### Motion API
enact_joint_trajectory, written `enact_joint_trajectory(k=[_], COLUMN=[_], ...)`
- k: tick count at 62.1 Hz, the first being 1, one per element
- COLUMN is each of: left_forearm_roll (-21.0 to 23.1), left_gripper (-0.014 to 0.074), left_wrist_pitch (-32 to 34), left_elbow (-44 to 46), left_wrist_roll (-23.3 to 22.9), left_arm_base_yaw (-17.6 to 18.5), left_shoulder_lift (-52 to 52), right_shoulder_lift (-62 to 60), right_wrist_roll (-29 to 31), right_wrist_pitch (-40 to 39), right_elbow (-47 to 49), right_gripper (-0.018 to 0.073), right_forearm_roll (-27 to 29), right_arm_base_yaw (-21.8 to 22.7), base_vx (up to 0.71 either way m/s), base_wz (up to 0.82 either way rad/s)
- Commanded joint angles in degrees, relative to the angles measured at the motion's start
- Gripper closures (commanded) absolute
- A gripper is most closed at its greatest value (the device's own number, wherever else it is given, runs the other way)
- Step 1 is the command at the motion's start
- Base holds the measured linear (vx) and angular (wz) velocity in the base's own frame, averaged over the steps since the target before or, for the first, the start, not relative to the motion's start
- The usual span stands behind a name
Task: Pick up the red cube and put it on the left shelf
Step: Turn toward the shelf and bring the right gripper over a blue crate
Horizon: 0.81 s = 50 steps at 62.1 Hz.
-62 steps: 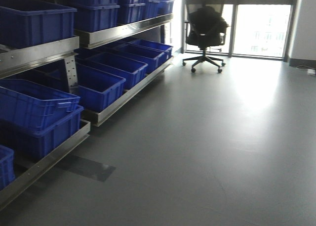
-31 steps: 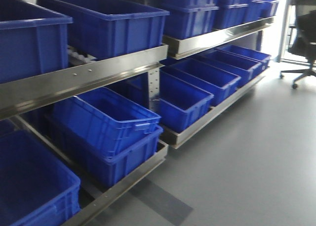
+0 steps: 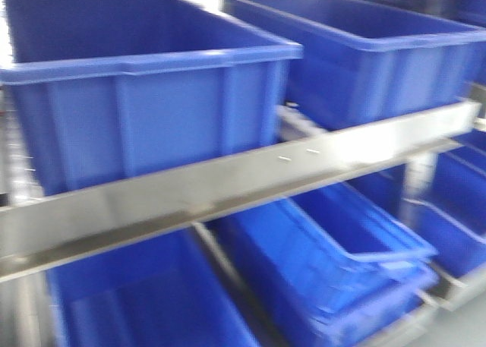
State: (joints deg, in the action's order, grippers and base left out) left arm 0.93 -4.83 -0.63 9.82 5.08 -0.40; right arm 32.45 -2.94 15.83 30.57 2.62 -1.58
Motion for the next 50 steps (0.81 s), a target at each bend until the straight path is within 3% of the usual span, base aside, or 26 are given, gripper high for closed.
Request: enact_joint_trajectory(k=[1,28,50], left_forearm_roll=[0.3,0.3,0.3], left_gripper=[0.0495,0.0495,0.0495], left_wrist_pitch=[4.8,4.8,4.8], left_elbow=[-1.3,-1.3,-1.3], left_wrist_roll=[-0.1,-0.1,-0.1], left_arm_base_yaw=[0.0,0.0,0.0], left_shoulder_lift=[0.3,0.3,0.3], right_shoulder_lift=[0.2,0.2,0.2], right_wrist_roll=[0.2,0.2,0.2], right_wrist_pitch=[-4.9,-4.9,-4.9], right_elbow=[1.6,1.6,1.6], right_gripper=[0.0533,0.0533,0.0533], right_forearm_roll=[-0.4,-0.4,-0.4], right_arm_base_yaw=[0.2,0.2,0.2], base_vx=[0.27,0.18,0.05], base_wz=[0.87,0.68,0.27])
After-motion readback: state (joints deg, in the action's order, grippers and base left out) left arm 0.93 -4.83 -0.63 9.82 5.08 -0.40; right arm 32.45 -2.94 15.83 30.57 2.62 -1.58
